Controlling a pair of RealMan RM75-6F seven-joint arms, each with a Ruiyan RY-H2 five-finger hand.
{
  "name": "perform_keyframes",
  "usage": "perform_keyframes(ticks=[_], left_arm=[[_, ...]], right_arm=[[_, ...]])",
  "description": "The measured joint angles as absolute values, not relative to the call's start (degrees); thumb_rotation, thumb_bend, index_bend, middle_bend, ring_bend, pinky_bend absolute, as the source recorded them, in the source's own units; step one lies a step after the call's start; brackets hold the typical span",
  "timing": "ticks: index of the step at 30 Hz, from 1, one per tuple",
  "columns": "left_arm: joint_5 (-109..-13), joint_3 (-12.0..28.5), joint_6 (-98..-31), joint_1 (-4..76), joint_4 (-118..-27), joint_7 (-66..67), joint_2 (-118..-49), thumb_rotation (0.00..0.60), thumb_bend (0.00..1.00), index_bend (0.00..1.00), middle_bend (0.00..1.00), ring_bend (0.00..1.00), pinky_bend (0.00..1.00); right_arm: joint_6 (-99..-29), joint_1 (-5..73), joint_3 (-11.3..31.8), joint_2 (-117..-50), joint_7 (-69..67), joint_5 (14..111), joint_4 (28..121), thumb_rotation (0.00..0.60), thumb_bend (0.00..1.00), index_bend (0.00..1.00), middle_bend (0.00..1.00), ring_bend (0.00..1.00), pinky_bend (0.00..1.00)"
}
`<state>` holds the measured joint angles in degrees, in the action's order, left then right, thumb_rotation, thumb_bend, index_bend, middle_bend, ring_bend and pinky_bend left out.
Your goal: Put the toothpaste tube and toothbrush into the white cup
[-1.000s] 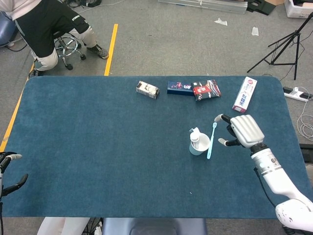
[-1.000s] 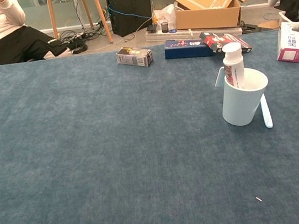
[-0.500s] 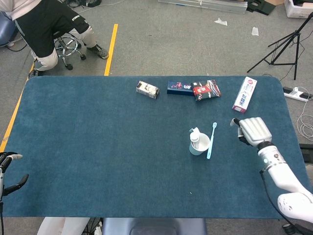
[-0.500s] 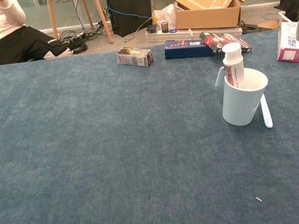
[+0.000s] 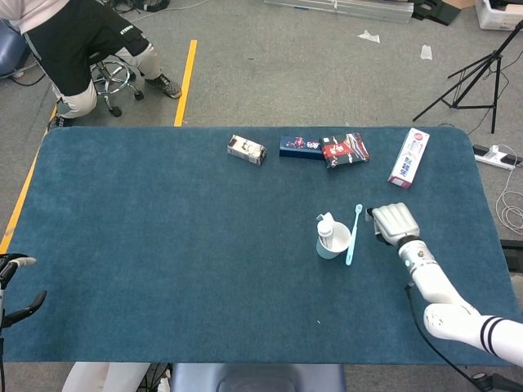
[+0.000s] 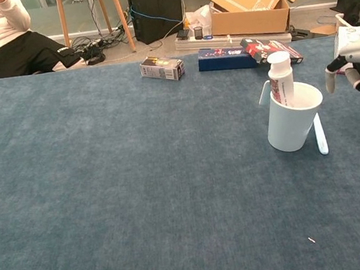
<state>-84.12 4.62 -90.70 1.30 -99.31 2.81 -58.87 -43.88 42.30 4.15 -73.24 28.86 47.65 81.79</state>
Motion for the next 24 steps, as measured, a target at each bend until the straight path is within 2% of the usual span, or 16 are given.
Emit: perform_keyframes(ticks=[12,24], left_arm=[[-84.4,4.5,-90.8,1.2,-99.5,2.8,-58.8,0.6,0.22,0.33,0.3,0.21,0.27],[-84.6,4.4,-91.0,1.1,-99.6,2.2,-58.5,0.6,0.22,0.33,0.3,0.21,0.27]], right_arm=[[-42.3,44.5,2.7,-78.0,30.5,44.8,77.6,0.6,0.94,0.37,1.0,0.98,1.0],[-41.1,45.4,3.2,-81.8,27.1,47.0,73.9,0.6,0.94,0.37,1.0,0.98,1.0]])
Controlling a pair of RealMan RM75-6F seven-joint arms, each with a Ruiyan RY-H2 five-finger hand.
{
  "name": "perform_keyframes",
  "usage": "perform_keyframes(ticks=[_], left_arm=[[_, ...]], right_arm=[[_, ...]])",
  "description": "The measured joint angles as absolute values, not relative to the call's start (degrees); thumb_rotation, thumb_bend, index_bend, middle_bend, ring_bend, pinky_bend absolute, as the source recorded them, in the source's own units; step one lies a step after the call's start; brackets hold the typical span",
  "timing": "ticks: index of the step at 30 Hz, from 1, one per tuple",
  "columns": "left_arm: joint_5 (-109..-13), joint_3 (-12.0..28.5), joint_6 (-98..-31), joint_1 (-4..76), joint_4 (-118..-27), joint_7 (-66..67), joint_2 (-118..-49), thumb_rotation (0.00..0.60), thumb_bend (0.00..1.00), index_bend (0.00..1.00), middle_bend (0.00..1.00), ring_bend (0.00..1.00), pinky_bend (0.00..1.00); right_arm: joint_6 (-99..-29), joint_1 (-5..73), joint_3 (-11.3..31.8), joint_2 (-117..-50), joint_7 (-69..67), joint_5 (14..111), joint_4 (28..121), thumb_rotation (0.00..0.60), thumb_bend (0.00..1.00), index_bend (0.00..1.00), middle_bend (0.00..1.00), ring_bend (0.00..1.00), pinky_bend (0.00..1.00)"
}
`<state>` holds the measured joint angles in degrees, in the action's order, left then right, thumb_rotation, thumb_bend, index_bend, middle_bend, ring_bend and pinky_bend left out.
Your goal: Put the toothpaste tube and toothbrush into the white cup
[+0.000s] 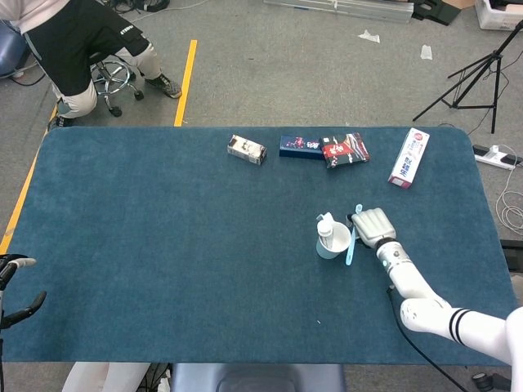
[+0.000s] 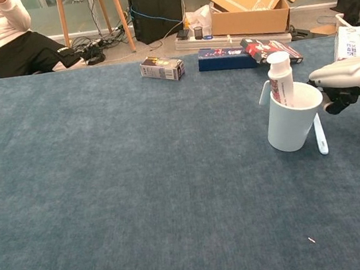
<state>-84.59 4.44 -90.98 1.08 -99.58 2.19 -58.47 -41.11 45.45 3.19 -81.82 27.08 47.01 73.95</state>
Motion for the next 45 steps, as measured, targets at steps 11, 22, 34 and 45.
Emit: perform_keyframes(ticks=[11,22,34,45], left_arm=[[-84.7,4.4,-91.1,1.0,-99.7,2.1,-58.4,0.6,0.22,0.33,0.3,0.21,0.27],[-84.7,4.5,-91.2,0.9,-99.7,1.9,-58.3,0.6,0.22,0.33,0.3,0.21,0.27],[-84.7,4.4,-91.2,0.9,-99.8,2.3,-58.4,0.6,0.22,0.33,0.3,0.21,0.27],[-84.6,4.4,-91.0,1.0,-99.7,2.7,-58.5,0.6,0.22,0.33,0.3,0.21,0.27]], right_arm=[[-40.5,45.4,3.0,-82.3,25.2,48.4,72.7,0.6,0.94,0.37,1.0,0.98,1.0],[-40.3,45.5,2.3,-82.4,25.7,47.7,72.0,0.6,0.94,0.37,1.0,0.98,1.0],[-40.7,45.3,1.1,-80.9,27.6,45.6,72.6,0.6,0.94,0.37,1.0,0.98,1.0],[-40.7,45.4,-0.9,-77.9,30.8,41.5,76.1,0.6,0.94,0.37,1.0,0.98,1.0]])
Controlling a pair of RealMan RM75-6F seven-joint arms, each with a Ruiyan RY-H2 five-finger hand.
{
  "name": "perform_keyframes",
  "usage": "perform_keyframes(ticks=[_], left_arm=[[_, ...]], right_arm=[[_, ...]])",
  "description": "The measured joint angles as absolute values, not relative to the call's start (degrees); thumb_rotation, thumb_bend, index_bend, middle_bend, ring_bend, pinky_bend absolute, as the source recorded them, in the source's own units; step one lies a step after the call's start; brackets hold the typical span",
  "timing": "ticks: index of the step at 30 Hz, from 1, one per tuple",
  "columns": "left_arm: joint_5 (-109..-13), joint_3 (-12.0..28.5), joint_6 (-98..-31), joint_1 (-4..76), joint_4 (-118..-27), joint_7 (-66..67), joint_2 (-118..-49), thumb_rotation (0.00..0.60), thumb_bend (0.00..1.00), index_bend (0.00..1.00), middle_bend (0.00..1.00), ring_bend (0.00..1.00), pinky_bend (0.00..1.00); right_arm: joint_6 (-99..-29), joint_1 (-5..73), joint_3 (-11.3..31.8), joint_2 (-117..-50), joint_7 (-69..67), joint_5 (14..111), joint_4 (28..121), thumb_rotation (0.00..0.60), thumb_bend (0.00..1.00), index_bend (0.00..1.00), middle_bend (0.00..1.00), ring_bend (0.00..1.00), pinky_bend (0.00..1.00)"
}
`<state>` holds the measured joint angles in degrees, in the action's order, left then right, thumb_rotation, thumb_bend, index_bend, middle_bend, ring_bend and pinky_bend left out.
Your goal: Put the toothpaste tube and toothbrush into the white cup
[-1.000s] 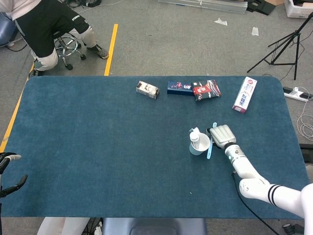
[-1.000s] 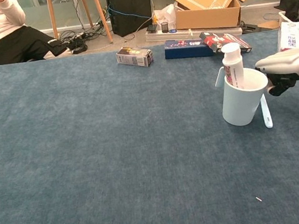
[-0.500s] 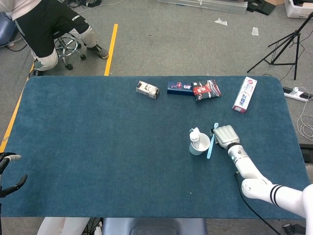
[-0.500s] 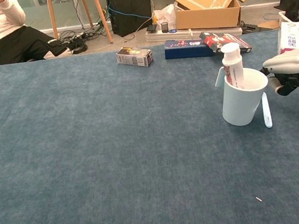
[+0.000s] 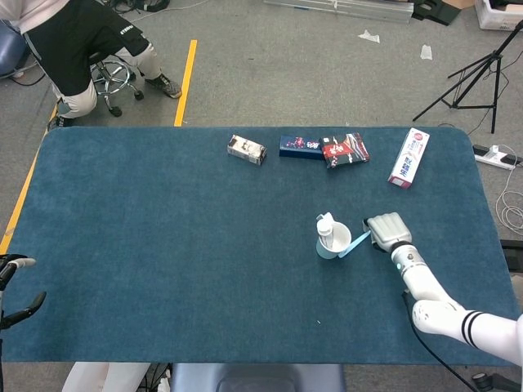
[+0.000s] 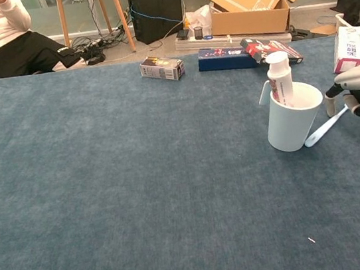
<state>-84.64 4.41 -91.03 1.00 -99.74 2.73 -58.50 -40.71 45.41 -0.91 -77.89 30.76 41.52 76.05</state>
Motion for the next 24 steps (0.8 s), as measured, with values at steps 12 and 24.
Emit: perform_keyframes(ticks=[12,24], left_arm=[[-84.3,4.3,-90.5,1.2,-99.8,3.4,-58.6,0.6,0.22,0.33,0.3,0.21,0.27],[-84.4,4.3,-90.6,1.1,-99.9,3.4,-58.6,0.6,0.22,0.33,0.3,0.21,0.27]], right_arm=[[-44.3,45.4,-1.1,-73.1,30.7,41.9,83.0,0.6,0.88,0.39,1.0,0.98,1.0],[-53.4,41.4,-1.0,-75.5,26.6,58.7,81.3,0.6,0.24,0.41,1.0,0.98,1.0]])
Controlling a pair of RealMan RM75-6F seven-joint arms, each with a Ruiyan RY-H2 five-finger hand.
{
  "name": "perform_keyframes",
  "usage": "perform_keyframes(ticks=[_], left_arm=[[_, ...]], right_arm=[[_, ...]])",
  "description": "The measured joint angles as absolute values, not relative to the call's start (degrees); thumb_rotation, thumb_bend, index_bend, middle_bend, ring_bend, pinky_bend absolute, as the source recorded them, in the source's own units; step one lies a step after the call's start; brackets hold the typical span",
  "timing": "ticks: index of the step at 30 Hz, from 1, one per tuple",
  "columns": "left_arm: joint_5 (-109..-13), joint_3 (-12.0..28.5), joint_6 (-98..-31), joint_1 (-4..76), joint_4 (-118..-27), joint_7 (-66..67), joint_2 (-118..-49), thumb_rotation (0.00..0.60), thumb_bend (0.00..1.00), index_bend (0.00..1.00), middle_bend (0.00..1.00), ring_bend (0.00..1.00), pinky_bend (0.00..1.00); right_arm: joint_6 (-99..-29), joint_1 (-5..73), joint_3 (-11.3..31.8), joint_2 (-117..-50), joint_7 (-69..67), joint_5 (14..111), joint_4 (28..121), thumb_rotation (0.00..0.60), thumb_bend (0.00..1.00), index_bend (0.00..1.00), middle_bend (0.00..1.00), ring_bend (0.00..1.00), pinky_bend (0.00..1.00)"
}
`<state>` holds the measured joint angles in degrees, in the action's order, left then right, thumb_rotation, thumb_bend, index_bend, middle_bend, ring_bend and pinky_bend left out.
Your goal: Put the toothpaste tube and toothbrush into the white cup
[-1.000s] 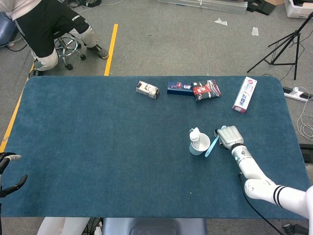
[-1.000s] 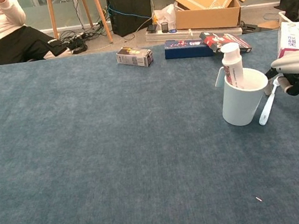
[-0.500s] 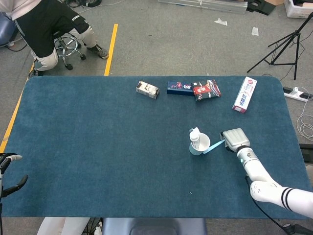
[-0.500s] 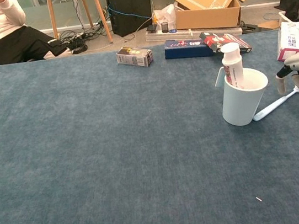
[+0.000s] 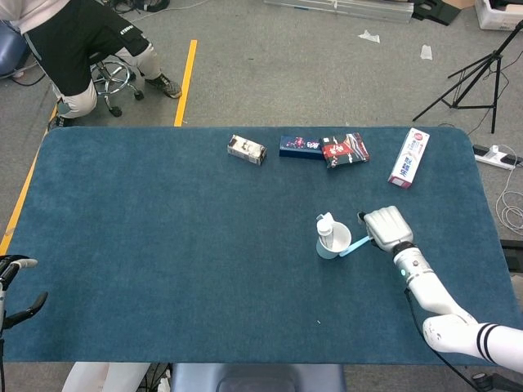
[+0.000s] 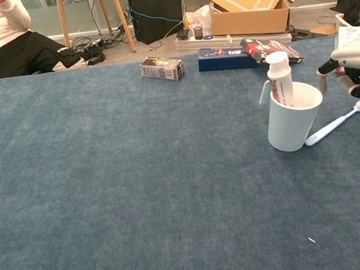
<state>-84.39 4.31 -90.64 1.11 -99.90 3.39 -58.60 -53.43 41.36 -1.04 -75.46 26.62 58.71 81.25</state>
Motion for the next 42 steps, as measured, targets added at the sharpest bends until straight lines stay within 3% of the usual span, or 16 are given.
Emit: perform_keyframes(ticks=[11,26,42], left_arm=[[-84.5,4.3,-90.7,1.1,-99.9,3.2,-58.5,0.6,0.22,0.33,0.3,0.21,0.27],[-84.4,4.3,-90.7,1.1,-100.0,3.1,-58.4,0.6,0.22,0.33,0.3,0.21,0.27],[-84.4,4.3,-90.7,1.0,-100.0,3.0,-58.4,0.6,0.22,0.33,0.3,0.21,0.27]], right_arm=[[-60.0,37.3,-2.9,-81.5,26.8,69.9,72.9,0.6,0.0,0.44,1.0,1.0,1.0],[-59.5,34.7,-2.2,-85.7,21.5,75.0,66.6,0.6,0.01,0.49,1.0,1.0,1.0],[-52.8,35.4,1.3,-86.2,21.2,71.7,67.2,0.6,0.16,0.5,1.0,1.0,1.0]])
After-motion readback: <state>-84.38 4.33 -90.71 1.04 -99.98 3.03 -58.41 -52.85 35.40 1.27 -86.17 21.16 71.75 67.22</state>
